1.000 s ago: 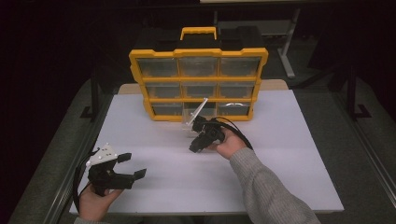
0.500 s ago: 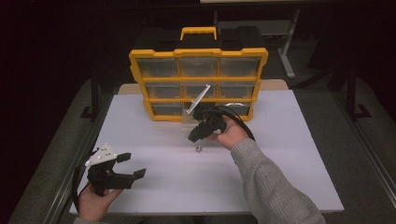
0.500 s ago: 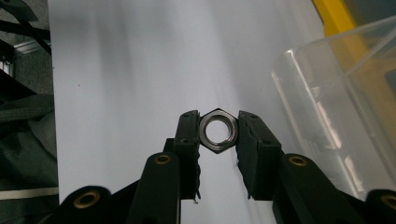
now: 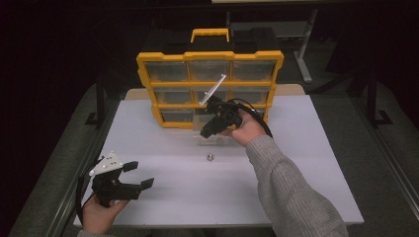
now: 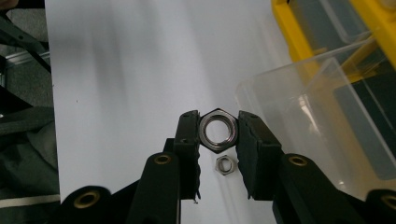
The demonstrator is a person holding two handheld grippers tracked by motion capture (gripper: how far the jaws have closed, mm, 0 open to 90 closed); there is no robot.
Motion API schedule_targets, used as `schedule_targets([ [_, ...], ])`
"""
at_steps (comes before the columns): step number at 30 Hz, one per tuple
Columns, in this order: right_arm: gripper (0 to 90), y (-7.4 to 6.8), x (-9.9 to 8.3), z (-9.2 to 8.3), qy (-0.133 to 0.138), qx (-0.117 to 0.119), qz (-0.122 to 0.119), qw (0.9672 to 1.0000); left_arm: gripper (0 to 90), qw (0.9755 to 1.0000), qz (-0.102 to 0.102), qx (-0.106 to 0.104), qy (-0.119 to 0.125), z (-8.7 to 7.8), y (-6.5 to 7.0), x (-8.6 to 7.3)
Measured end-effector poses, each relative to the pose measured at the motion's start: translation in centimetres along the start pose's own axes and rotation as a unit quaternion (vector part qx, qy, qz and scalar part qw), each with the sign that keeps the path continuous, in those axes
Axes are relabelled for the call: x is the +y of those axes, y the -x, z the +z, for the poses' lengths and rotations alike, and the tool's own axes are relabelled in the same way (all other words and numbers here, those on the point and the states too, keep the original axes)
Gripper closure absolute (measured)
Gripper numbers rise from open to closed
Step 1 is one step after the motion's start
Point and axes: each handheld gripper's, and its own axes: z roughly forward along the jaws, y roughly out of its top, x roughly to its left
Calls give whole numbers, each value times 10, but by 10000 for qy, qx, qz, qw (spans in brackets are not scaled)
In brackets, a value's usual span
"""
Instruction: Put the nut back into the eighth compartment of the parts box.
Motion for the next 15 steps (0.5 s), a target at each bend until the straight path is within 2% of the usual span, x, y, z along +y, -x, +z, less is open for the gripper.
schedule_targets([
  [10, 691, 13, 12, -10, 95, -142, 79, 9998, 161, 10000, -37, 6, -3, -1, 0, 0],
  [11, 691, 13, 13, -11, 71, -131, 159, 9998, 161, 10000, -23, 2, -5, 0, 0, 0],
  [15, 691, 17, 17, -11, 66, -192, 136, 9997, 161, 10000, -21, 0, 4, 0, 0, 0],
])
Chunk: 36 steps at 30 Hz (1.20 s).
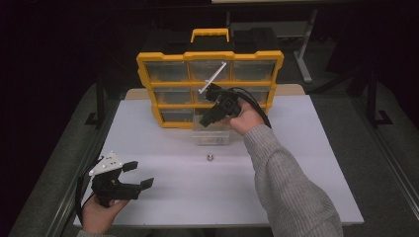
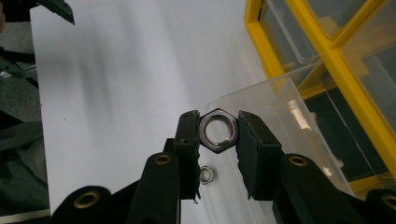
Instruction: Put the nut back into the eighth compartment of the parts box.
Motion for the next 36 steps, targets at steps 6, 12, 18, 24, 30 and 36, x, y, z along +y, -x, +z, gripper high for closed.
schedule_targets([
  [6, 691, 10, 5, 5, -108, -187, 175, 9996, 161, 10000, -14, 1, -3, -1, 0, 0],
  [12, 691, 18, 2, 19, -321, -350, 255, 9985, 161, 10000, -42, 5, 31, -1, 0, 0],
  [18, 690, 22, 0, 29, -432, -387, 312, 9978, 161, 10000, 0, 7, 6, -1, 0, 0],
  [24, 690, 27, -4, 40, -497, -429, 403, 9970, 161, 10000, -3, 2, 23, -1, 0, 0],
  [30, 689, 33, -11, 51, -562, -430, 511, 9962, 161, 10000, 28, -4, -16, 0, 0, 0],
  [36, 684, 37, -15, 55, -609, -457, 607, 9952, 161, 10000, 20, -6, 1, 0, 0, 0],
])
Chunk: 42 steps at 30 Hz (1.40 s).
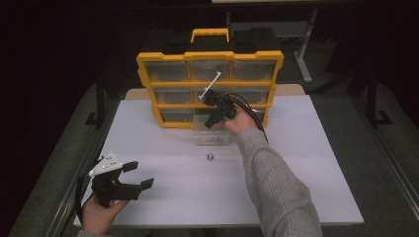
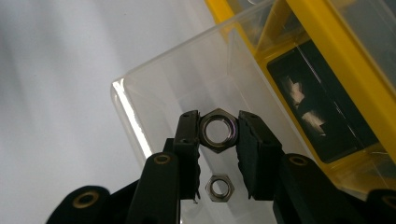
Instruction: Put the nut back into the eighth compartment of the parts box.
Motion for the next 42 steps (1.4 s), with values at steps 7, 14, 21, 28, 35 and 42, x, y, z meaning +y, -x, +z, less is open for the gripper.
schedule_targets([
  [7, 641, 2, -1, -3, 94, -19, 58, 9999, 161, 10000, 6, -3, -9, 0, 0, 0],
  [14, 618, -2, -5, -19, 262, 54, -7, 9996, 161, 10000, 12, -3, -13, 1, 0, 0],
  [21, 598, -12, -11, -38, 454, 159, -150, 9987, 161, 10000, 5, 2, -9, 1, 0, 0],
  [28, 566, -25, -20, -52, 620, 276, -248, 9974, 161, 10000, 24, -8, -15, 1, 1, 0],
  [35, 540, -38, -33, -51, 686, 368, -386, 9962, 161, 10000, 6, -6, -41, 1, 1, 0],
  [42, 534, -53, -51, -43, 709, 404, -524, 9953, 161, 10000, -10, -5, -22, 3, 2, 0],
])
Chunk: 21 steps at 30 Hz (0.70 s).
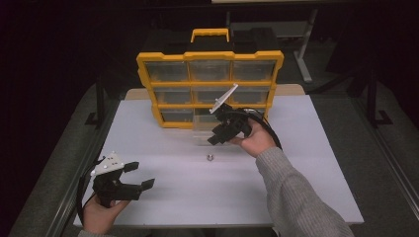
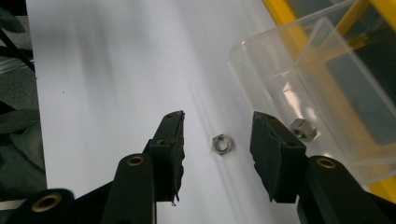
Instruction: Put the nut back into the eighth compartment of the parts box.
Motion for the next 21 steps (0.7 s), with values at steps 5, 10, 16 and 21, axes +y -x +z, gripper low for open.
schedule_targets([
  [5, 532, -9, -14, 13, -118, 37, -12, 9999, 161, 10000, -2, 0, 8, 0, 0, 0],
  [10, 526, -12, -21, 24, -246, 28, -16, 9997, 161, 10000, -1, 4, 10, 1, 0, 0],
  [16, 521, -15, -28, 41, -366, -32, -55, 9993, 161, 10000, -9, 4, 8, 0, 0, 0],
  [21, 502, -14, -31, 51, -433, -27, 1, 9991, 161, 10000, 10, -1, 7, 1, 0, -1],
])
